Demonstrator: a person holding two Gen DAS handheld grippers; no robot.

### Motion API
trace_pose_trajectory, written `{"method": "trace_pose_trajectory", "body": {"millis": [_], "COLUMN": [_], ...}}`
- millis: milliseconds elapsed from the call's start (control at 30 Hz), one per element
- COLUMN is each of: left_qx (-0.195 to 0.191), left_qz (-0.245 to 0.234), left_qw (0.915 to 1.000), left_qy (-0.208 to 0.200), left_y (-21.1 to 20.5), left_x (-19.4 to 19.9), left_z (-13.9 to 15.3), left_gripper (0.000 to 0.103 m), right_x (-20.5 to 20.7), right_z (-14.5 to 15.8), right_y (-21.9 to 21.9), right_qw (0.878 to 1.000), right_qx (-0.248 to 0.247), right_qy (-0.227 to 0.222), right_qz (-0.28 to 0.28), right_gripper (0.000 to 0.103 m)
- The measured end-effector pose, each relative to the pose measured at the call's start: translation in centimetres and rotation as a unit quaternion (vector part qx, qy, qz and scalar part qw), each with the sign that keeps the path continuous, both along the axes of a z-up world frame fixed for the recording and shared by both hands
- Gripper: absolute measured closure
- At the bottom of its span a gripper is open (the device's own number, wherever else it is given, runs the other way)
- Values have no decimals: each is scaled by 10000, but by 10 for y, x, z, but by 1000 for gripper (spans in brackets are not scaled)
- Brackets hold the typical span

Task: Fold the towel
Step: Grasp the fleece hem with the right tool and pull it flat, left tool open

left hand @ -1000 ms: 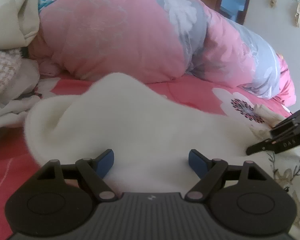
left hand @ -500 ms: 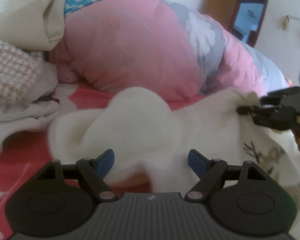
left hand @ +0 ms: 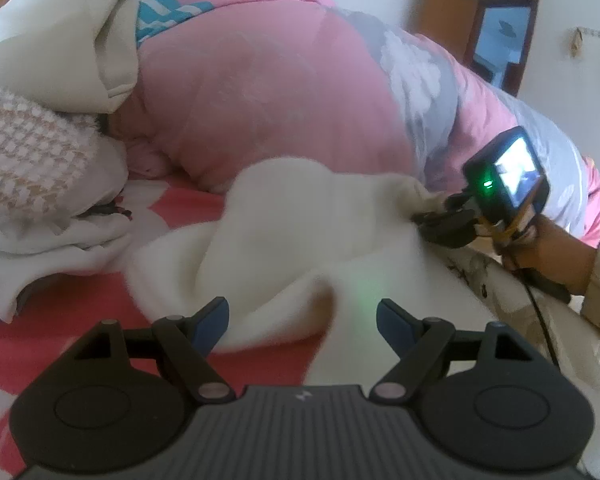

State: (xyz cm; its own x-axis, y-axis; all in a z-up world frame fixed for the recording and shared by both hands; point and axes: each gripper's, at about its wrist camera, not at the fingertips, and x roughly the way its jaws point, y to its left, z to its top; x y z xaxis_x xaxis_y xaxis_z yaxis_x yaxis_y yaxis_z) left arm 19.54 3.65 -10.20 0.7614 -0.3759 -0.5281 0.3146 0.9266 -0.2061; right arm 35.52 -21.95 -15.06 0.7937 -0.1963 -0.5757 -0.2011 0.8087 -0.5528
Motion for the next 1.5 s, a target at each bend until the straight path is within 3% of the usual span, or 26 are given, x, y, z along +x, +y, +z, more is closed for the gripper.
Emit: {"method": "trace_pose_trajectory", "body": {"millis": [167, 300, 400, 467, 567, 633, 667, 733, 867, 900, 1033, 1100, 1233, 1300, 1333, 1400, 1433, 1500], "left_qx": [141, 70, -6, -74, -123, -92, -78, -17, 160, 175, 226, 248, 299, 295, 299, 308, 309, 311], "left_qz": [-40, -47, -56, -104, -231, -290, -336, -408, -479, -471, -440, -435, -442, -444, -445, -448, -450, -453], "left_qw": [9999, 10000, 10000, 9999, 9996, 9995, 9994, 9991, 9985, 9984, 9980, 9979, 9978, 9978, 9978, 9978, 9978, 9978], "left_qy": [-21, 5, -1, -26, -64, -31, 16, 111, 226, 264, 404, 421, 388, 388, 385, 379, 379, 380], "left_y": [-4, -2, -1, -2, -5, -9, -12, -18, -25, -26, -27, -27, -28, -28, -29, -29, -29, -29], "left_x": [-2, -2, -4, -7, -11, -13, -14, -14, -12, -11, -8, -8, -9, -8, -8, -8, -8, -7], "left_z": [-2, 0, 3, 7, 9, 7, 6, 1, -7, -9, -16, -17, -18, -17, -17, -17, -17, -17], "left_gripper": [21, 21, 21, 21, 21, 21, 21, 21, 21, 21, 21, 21, 21, 21, 21, 21, 21, 21], "right_x": [3, -8, -33, -59, -107, -138, -154, -181, -221, -231, -278, -280, -266, -252, -245, -236, -233, -227], "right_z": [3, 34, 71, 99, 129, 139, 144, 133, 93, 82, 41, 26, 11, 6, 3, 3, 5, 13], "right_y": [-7, -26, -53, -78, -125, -158, -174, -198, -231, -237, -248, -245, -239, -236, -235, -231, -233, -236], "right_qw": [9999, 9977, 9914, 9809, 9526, 9253, 9093, 8850, 8525, 8394, 7659, 7541, 7677, 7873, 7971, 8187, 8189, 8214], "right_qx": [149, 590, 1193, 1795, 2828, 3531, 3875, 4291, 4527, 4641, 5569, 5709, 5579, 5355, 5229, 4953, 4976, 4971], "right_qy": [35, 55, -93, -229, -350, -286, -254, -17, 312, 391, 548, 650, 520, 353, 275, 159, 100, -42], "right_qz": [-27, -317, -531, -710, -1064, -1353, -1494, -1808, -2596, -2803, -3167, -3182, -3110, -3035, -3007, -2901, -2860, -2794], "right_gripper": [77, 55, 49, 45, 35, 21, 21, 19, 19, 19, 19, 19, 18, 23, 42, 67, 74, 79]}}
